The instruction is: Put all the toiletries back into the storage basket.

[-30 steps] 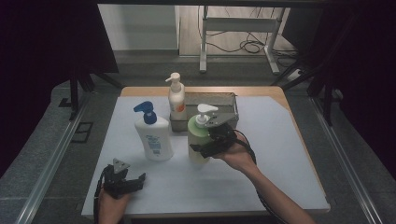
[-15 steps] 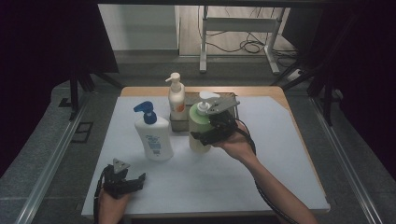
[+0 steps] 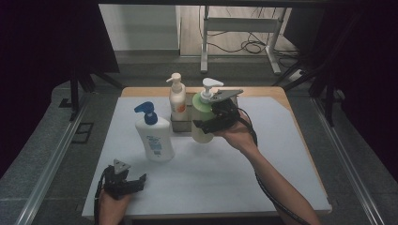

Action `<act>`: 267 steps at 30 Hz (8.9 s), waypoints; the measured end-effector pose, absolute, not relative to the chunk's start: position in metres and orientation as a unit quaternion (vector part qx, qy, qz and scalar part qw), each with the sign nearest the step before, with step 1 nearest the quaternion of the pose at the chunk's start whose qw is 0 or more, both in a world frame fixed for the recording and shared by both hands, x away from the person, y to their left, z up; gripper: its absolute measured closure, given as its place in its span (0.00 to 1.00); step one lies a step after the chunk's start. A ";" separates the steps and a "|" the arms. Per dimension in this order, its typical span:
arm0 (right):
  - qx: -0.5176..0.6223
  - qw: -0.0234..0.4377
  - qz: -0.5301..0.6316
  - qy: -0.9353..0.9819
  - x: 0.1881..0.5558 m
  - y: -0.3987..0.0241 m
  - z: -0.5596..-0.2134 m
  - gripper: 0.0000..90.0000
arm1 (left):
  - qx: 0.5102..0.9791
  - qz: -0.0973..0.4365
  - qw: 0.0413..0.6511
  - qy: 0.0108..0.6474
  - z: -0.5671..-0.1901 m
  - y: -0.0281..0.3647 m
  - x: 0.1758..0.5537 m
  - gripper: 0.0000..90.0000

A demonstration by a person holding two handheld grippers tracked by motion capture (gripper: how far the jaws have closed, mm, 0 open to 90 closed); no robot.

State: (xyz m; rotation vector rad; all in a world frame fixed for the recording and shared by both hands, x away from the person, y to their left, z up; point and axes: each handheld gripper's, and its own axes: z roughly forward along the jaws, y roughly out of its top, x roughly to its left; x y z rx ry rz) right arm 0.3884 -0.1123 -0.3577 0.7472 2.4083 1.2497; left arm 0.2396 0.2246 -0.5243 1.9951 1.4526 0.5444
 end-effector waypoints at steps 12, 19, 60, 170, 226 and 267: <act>0.278 0.176 0.434 0.839 0.403 -0.109 -0.346 0.14 | 0.751 0.206 0.304 0.549 -0.524 0.224 0.240 0.13; 0.289 0.185 0.434 0.833 0.415 -0.107 -0.342 0.14 | 0.751 0.206 0.304 0.549 -0.524 0.224 0.240 0.13; 0.334 0.230 0.413 0.815 0.473 -0.093 -0.357 0.14 | 0.751 0.205 0.303 0.550 -0.524 0.224 0.240 0.13; 0.336 0.166 0.392 0.840 0.474 -0.108 -0.422 0.09 | 0.752 0.205 0.301 0.549 -0.524 0.224 0.240 0.13; 0.405 0.119 0.335 0.842 0.493 -0.144 -0.450 1.00 | 0.752 0.205 0.301 0.549 -0.524 0.224 0.239 0.13; 0.401 0.105 0.332 0.847 0.490 -0.123 -0.455 1.00 | 0.752 0.204 0.301 0.549 -0.524 0.224 0.240 0.13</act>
